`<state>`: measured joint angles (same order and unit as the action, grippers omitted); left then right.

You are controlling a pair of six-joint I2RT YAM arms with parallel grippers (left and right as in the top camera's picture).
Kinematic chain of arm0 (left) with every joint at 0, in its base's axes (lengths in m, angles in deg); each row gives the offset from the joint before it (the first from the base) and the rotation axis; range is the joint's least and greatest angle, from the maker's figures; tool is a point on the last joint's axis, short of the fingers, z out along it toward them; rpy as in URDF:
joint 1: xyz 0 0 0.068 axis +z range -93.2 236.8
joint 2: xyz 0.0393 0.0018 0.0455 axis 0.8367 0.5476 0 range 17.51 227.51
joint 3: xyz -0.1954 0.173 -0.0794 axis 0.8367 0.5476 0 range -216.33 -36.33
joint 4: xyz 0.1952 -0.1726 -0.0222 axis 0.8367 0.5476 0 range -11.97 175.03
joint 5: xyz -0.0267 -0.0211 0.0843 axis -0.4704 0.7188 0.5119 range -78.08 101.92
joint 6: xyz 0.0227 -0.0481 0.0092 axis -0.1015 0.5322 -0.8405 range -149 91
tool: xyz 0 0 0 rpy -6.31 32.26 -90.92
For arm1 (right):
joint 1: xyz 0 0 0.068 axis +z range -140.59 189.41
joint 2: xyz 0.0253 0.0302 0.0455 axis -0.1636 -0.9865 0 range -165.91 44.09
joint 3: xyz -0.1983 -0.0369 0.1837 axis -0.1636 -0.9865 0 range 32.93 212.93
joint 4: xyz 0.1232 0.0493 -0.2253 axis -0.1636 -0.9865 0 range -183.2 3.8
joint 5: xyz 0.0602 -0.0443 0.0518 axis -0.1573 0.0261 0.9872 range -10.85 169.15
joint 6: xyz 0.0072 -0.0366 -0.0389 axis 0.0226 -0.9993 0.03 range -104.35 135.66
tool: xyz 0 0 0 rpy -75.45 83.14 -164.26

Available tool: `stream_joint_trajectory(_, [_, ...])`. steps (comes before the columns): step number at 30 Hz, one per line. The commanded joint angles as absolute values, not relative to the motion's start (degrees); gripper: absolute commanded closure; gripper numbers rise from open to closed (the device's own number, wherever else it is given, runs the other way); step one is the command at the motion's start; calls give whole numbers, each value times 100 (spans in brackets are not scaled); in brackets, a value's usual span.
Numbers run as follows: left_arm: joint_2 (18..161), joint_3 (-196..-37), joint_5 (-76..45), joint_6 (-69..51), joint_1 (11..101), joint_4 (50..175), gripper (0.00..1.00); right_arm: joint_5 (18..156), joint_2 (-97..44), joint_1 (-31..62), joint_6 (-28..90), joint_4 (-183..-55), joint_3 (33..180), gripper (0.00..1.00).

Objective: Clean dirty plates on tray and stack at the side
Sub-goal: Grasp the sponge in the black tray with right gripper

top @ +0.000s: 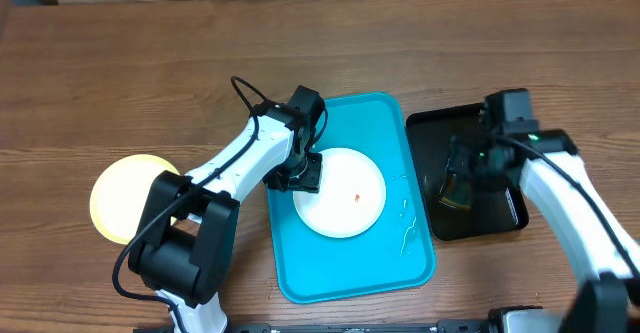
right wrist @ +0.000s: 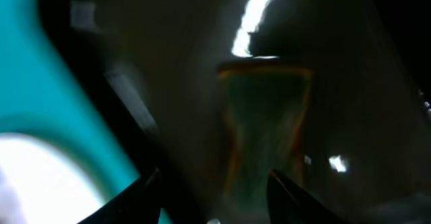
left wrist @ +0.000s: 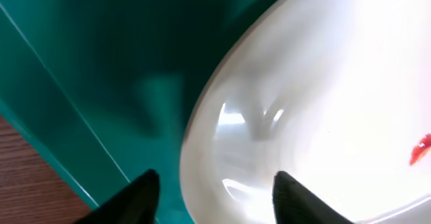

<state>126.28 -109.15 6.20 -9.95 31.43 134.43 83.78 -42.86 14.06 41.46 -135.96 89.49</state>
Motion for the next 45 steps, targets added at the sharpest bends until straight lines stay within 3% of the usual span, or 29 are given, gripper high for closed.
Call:
stream_joint_trajectory(1, [12528,-10941,439,-1063,3167,13500,40,7661,-4922,1434,4445,-13548,8881,51])
stream_joint_trajectory(4, [12528,-10941,441,-1065,3167,13516,38,7661,-5488,1434,4443,-13535,8881,61])
stream_joint_trajectory(8, [12528,-10941,485,-1087,3169,13476,36,7661,-5755,1432,4441,-13454,8888,90])
stream_joint_trajectory(10, [12528,-10941,485,-1107,3169,13476,36,7661,-5676,1428,4441,-13522,8956,96])
stream_joint_trajectory(15, [12528,-10941,485,-1126,3169,13476,36,7534,-5198,1428,4213,-13957,9259,96])
stream_joint_trajectory(17, [12530,-10941,485,-1124,3169,13474,36,7536,-4946,1428,4087,-14094,9303,79])
stream_joint_trajectory(18, [12528,-10939,485,-1124,3169,13470,36,7536,-4833,1428,4093,-14160,9303,61])
stream_joint_trajectory(20, [12530,-10939,485,-1124,3169,13448,35,7534,-4752,1428,4095,-14217,9301,49])
stream_joint_trajectory(26, [12528,-10939,485,-1124,3167,13422,33,7414,-4881,1428,4122,-13753,9170,46])
stream_joint_trajectory(32, [12528,-10939,485,-1124,3169,13402,32,7018,-5145,1428,4543,-13231,8619,48])
stream_joint_trajectory(33, [12528,-10939,485,-1124,3167,13387,31,7034,-5200,1428,4622,-13126,8518,53])
stream_joint_trajectory(35, [12530,-10937,485,-1124,3167,13347,31,7138,-5285,1428,4640,-13015,8413,71])
stream_joint_trajectory(37, [12530,-10937,483,-1122,3167,13332,31,7241,-5316,1428,4633,-13013,8416,96])
stream_joint_trajectory(45, [12530,-10935,480,-1113,3169,13323,29,7128,-4907,1428,4430,-13539,9148,94])
